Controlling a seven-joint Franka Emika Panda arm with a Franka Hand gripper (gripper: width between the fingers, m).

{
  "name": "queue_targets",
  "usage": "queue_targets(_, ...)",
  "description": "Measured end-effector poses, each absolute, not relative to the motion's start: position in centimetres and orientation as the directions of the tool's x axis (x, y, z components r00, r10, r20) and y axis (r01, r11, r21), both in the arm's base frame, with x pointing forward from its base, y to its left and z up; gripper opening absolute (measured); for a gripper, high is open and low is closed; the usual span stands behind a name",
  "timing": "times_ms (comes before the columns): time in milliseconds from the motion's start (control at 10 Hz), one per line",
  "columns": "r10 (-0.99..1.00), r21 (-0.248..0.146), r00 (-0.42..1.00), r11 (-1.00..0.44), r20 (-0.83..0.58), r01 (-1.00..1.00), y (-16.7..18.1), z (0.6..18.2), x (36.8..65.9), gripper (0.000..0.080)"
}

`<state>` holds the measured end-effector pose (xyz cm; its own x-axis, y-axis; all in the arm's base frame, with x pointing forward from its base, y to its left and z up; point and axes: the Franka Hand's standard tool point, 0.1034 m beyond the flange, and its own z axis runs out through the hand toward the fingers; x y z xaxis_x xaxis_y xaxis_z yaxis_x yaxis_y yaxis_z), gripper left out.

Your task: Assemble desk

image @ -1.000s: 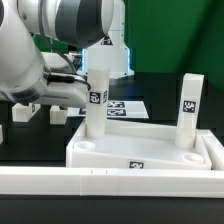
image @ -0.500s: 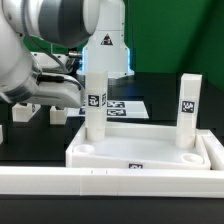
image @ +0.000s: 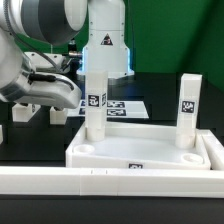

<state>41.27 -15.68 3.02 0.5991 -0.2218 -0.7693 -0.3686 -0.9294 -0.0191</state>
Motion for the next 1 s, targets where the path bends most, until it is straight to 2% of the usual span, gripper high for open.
queue_targets(400,-0.217,-0.045,0.634,-0.928,-0.742,-0.371,-14.6,4.0,41.9,0.0649)
queue_targets(1000,-0.214,-0.045,0.649,-0.933,-0.730,-0.358,-14.3,3.6,42.0,0.0649)
